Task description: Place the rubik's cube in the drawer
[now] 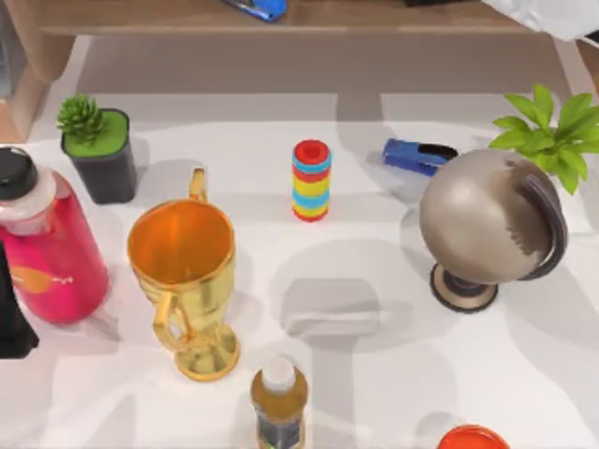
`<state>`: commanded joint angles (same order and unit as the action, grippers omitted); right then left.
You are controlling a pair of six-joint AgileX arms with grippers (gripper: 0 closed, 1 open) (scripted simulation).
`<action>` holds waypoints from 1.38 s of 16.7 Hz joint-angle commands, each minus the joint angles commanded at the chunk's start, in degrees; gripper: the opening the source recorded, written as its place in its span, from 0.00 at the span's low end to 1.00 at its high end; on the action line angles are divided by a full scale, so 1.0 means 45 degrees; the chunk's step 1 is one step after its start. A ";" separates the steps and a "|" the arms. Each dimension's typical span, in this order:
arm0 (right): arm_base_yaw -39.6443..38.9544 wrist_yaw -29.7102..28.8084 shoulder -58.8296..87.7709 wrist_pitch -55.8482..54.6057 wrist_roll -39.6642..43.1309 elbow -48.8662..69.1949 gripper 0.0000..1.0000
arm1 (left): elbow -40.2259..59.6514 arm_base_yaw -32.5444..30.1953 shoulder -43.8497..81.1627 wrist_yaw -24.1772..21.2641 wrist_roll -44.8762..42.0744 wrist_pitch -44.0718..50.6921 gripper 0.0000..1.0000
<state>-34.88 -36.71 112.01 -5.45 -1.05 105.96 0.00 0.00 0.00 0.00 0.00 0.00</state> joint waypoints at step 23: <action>0.0935 0.0892 0.3078 0.1538 0.0038 0.4650 0.85 | 0.0000 0.0000 0.0000 0.0000 0.0000 0.0000 1.00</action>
<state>-30.67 -32.69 125.87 1.47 -0.88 126.89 0.00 0.00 0.00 0.00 0.00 0.00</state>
